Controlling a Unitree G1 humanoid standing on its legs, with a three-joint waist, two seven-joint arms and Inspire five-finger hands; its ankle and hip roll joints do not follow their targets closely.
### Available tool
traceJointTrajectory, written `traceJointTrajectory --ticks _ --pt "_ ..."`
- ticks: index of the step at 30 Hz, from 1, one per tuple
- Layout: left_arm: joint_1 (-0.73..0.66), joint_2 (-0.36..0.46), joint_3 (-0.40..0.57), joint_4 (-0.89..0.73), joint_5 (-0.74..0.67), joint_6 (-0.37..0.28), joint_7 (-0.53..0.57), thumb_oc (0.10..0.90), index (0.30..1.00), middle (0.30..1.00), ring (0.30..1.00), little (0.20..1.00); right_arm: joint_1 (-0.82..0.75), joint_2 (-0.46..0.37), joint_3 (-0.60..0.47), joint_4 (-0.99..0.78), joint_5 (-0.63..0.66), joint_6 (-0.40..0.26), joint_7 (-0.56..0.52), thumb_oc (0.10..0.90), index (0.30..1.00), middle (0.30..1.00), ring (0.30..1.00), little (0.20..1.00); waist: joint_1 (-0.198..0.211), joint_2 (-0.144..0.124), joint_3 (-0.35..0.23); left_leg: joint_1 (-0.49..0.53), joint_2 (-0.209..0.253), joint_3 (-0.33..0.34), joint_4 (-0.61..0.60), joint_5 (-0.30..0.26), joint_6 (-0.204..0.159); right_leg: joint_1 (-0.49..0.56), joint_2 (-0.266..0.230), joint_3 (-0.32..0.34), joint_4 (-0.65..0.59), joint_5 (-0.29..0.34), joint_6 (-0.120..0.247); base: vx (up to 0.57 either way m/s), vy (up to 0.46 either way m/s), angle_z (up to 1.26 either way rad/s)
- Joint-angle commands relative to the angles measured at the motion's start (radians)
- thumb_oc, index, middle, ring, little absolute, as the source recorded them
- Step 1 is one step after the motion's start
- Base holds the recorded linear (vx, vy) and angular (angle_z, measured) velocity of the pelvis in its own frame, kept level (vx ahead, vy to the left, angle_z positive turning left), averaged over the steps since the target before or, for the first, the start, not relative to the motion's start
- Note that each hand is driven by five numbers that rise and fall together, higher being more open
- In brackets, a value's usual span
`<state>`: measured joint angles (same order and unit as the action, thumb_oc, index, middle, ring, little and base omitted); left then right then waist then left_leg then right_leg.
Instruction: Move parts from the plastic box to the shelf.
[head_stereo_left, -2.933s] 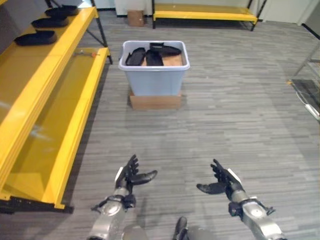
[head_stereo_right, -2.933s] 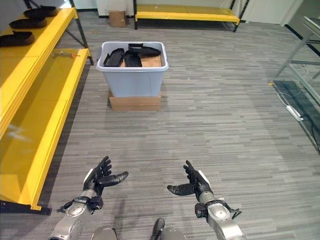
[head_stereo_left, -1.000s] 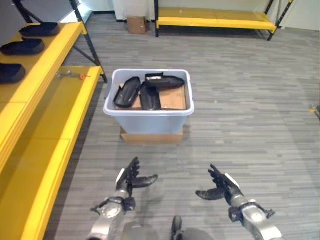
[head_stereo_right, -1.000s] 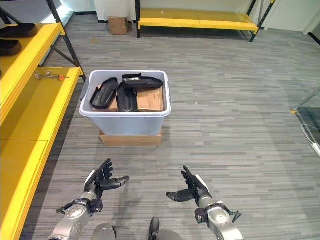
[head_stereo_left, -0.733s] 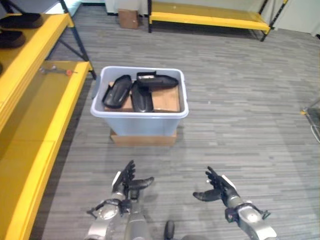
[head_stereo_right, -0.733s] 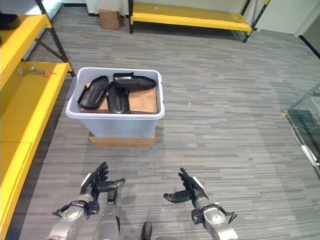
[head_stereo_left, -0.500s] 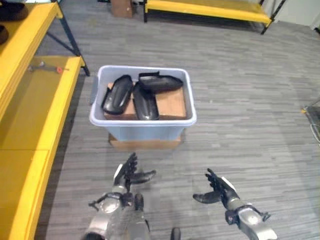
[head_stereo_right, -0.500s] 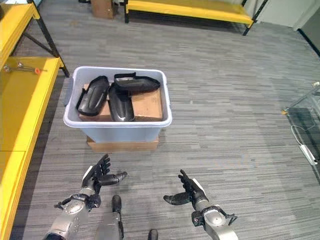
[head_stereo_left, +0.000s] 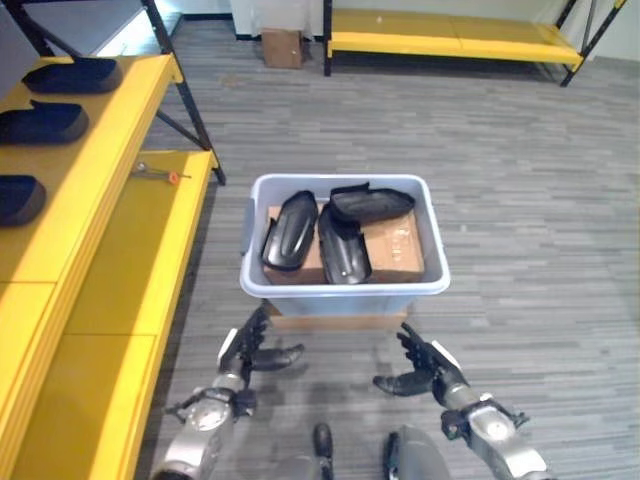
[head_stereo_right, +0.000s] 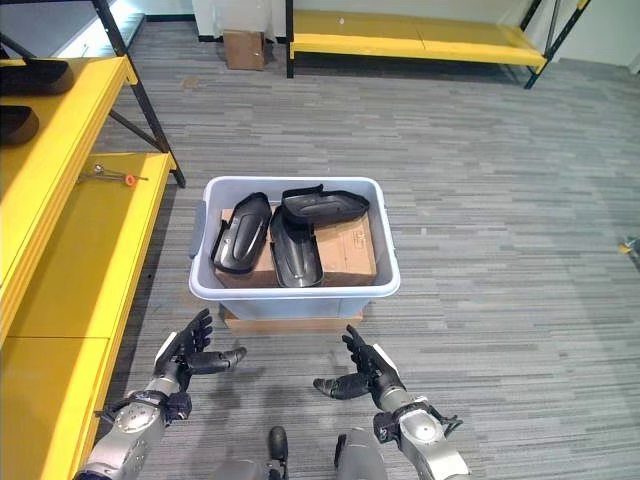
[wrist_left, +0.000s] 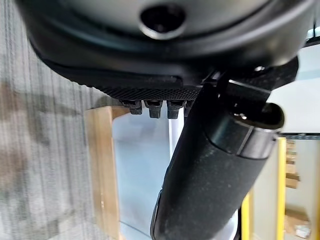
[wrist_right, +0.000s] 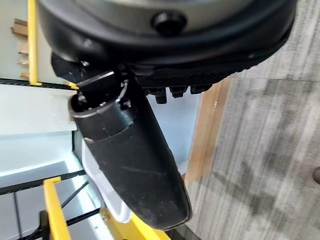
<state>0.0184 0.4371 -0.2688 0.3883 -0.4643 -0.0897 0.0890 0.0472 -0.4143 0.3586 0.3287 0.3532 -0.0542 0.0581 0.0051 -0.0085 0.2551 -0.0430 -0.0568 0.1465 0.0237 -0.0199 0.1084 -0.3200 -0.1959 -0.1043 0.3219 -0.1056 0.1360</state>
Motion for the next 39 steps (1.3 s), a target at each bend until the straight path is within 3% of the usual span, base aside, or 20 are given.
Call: traceJointTrajectory --ticks 1,5,6,8,13,18,19,21,23,25,29,30,33,34,36,38,39 --pt "-0.028 0.004 0.025 -0.088 0.007 -0.083 -0.018 0.9 1.0 1.0 1.0 1.0 -0.014 -0.028 -0.032 -0.053 -0.013 -0.062 -0.01 0.9 1.0 1.0 1.0 1.0 -0.018 -0.02 -0.041 -0.024 0.07 -0.024 0.041 0.009 -0.085 0.067 -0.002 -0.022 -0.153 0.197 0.009 0.1 -0.057 -0.03" --pt "-0.033 0.001 0.023 -0.087 0.027 -0.087 -0.032 0.9 1.0 1.0 1.0 1.0 -0.011 -0.037 -0.034 -0.056 -0.023 -0.058 0.003 0.9 1.0 1.0 1.0 1.0 -0.036 -0.035 -0.047 0.012 0.06 -0.041 0.037 -0.014 -0.096 0.063 -0.015 0.035 -0.249 0.268 0.033 0.17 -0.09 0.24" --pt "-0.033 -0.002 0.022 -0.082 0.03 -0.086 -0.037 0.9 1.0 1.0 1.0 1.0 -0.003 -0.039 -0.038 -0.057 -0.021 -0.056 0.005 0.9 1.0 1.0 1.0 1.0 -0.037 -0.042 -0.052 0.023 0.056 -0.047 0.038 -0.024 -0.1 0.081 -0.011 0.041 -0.273 0.261 0.033 0.26 -0.134 0.32" --pt "-0.024 -0.014 0.022 -0.076 0.039 -0.085 -0.043 0.9 1.0 1.0 1.0 1.0 0.003 -0.041 -0.037 -0.049 -0.023 -0.053 0.01 0.9 1.0 1.0 1.0 1.0 -0.031 -0.052 -0.069 0.046 0.056 -0.04 0.027 -0.034 -0.106 0.107 -0.008 0.009 -0.298 0.289 0.039 0.19 -0.11 0.24" --pt "-0.014 -0.024 0.022 -0.076 0.031 -0.079 -0.046 0.9 1.0 1.0 1.0 1.0 0.012 -0.055 -0.05 -0.057 -0.015 -0.055 0.013 0.9 1.0 1.0 1.0 1.0 -0.03 -0.047 -0.101 0.067 0.101 -0.048 -0.023 -0.008 -0.137 0.137 0.031 -0.045 -0.296 0.246 0.021 0.15 -0.152 -0.03" --pt "-0.03 -0.028 0.011 -0.072 0.025 -0.078 -0.04 0.9 1.0 1.0 1.0 1.0 0.007 -0.066 -0.055 -0.058 -0.007 -0.062 0.004 0.9 1.0 1.0 1.0 1.0 -0.037 -0.047 -0.108 0.057 0.147 -0.055 -0.017 -0.004 -0.165 0.121 0.063 -0.055 -0.265 0.191 -0.007 0.13 -0.184 0.17" --pt "-0.033 -0.036 0.008 -0.067 0.018 -0.079 -0.042 0.9 1.0 1.0 1.0 1.0 -0.001 -0.074 -0.049 -0.058 0.004 -0.065 0.003 0.9 1.0 1.0 1.0 1.0 -0.036 -0.054 -0.093 0.011 0.165 -0.054 0.157 -0.002 -0.194 0.142 0.087 -0.054 -0.253 0.161 -0.035 0.12 -0.196 0.12" --pt "-0.03 -0.041 0.006 -0.069 0.005 -0.081 -0.044 0.9 1.0 1.0 1.0 1.0 -0.003 -0.081 -0.048 -0.06 0.011 -0.07 -0.001 0.9 1.0 1.0 1.0 1.0 -0.022 -0.068 -0.074 -0.06 0.159 -0.07 0.314 0.05 -0.215 0.172 0.09 -0.058 -0.261 0.15 -0.055 0.07 -0.173 0.19" --pt "-0.032 -0.041 0.003 -0.073 -0.003 -0.081 -0.042 0.9 1.0 1.0 1.0 1.0 -0.007 -0.09 -0.047 -0.062 0.014 -0.073 -0.002 0.9 1.0 1.0 1.0 1.0 -0.008 -0.079 -0.051 -0.12 0.147 -0.098 0.443 0.093 -0.235 0.194 0.09 -0.07 -0.265 0.143 -0.071 0.0 -0.083 0.1" --pt "-0.028 -0.037 0.007 -0.078 -0.005 -0.078 -0.042 0.9 1.0 1.0 1.0 1.0 -0.011 -0.091 -0.041 -0.061 0.012 -0.075 -0.006 0.9 1.0 1.0 1.0 1.0 -0.005 -0.081 -0.045 -0.144 0.175 -0.092 0.45 0.109 -0.226 0.203 0.099 -0.08 -0.266 0.129 -0.079 0.06 -0.046 0.05" --pt "-0.013 -0.024 0.014 -0.079 -0.006 -0.07 -0.035 0.9 1.0 1.0 1.0 1.0 -0.007 -0.086 -0.036 -0.054 0.011 -0.075 -0.021 0.9 1.0 1.0 1.0 1.0 0.011 -0.086 -0.057 -0.094 0.299 -0.073 0.163 0.116 -0.213 0.229 0.106 -0.087 -0.266 0.087 -0.065 0.14 0.043 0.16" --pt "-0.013 -0.024 0.015 -0.079 -0.006 -0.07 -0.034 0.9 1.0 1.0 1.0 1.0 -0.008 -0.086 -0.036 -0.054 0.011 -0.075 -0.021 0.9 1.0 1.0 1.0 1.0 0.011 -0.088 -0.058 -0.093 0.298 -0.072 0.157 0.121 -0.213 0.228 0.105 -0.086 -0.267 0.089 -0.066 0.12 0.075 0.07" --pt "-0.004 -0.017 0.024 -0.084 0.004 -0.063 -0.026 0.9 1.0 1.0 1.0 1.0 -0.004 -0.079 -0.038 -0.036 0.013 -0.078 -0.027 0.9 1.0 1.0 1.0 1.0 0.018 -0.077 -0.068 -0.097 0.376 -0.112 -0.02 0.204 -0.229 0.231 0.111 -0.076 -0.249 0.057 -0.058 0.16 0.167 -0.05" --pt "-0.005 -0.014 0.024 -0.086 0.009 -0.061 -0.032 0.9 1.0 1.0 1.0 1.0 0.005 -0.082 -0.044 -0.035 0.014 -0.077 -0.023 0.9 1.0 1.0 1.0 1.0 0.012 -0.066 -0.071 -0.096 0.403 -0.09 -0.067 0.246 -0.248 0.24 0.102 -0.078 -0.226 0.038 -0.05 0.21 0.309 0.03" --pt "-0.004 -0.007 0.02 -0.078 0.013 -0.065 -0.046 0.9 1.0 1.0 1.0 1.0 0.023 -0.075 -0.052 -0.034 0.008 -0.069 -0.01 0.9 1.0 1.0 1.0 1.0 0.007 -0.056 -0.081 -0.081 0.378 -0.074 -0.047 0.207 -0.249 0.247 0.075 -0.068 -0.198 0.038 -0.032 0.27 0.483 -0.29" --pt "-0.029 0.02 -0.005 -0.086 0.031 -0.069 -0.054 0.9 1.0 1.0 1.0 1.0 0.036 -0.055 -0.077 -0.054 -0.008 -0.06 -0.005 0.9 1.0 1.0 1.0 1.0 -0.007 -0.072 -0.078 -0.09 0.302 -0.021 0.027 0.12 -0.223 0.263 -0.02 -0.051 -0.194 0.084 0.019 0.27 0.652 -0.38" --pt "-0.037 0.024 -0.01 -0.083 0.034 -0.069 -0.051 0.9 1.0 1.0 1.0 1.0 0.035 -0.051 -0.079 -0.055 -0.01 -0.061 -0.008 0.9 1.0 1.0 1.0 1.0 -0.011 -0.074 -0.077 -0.091 0.292 -0.013 0.033 0.11 -0.216 0.26 -0.032 -0.047 -0.196 0.096 0.028 0.13 0.389 -0.03"
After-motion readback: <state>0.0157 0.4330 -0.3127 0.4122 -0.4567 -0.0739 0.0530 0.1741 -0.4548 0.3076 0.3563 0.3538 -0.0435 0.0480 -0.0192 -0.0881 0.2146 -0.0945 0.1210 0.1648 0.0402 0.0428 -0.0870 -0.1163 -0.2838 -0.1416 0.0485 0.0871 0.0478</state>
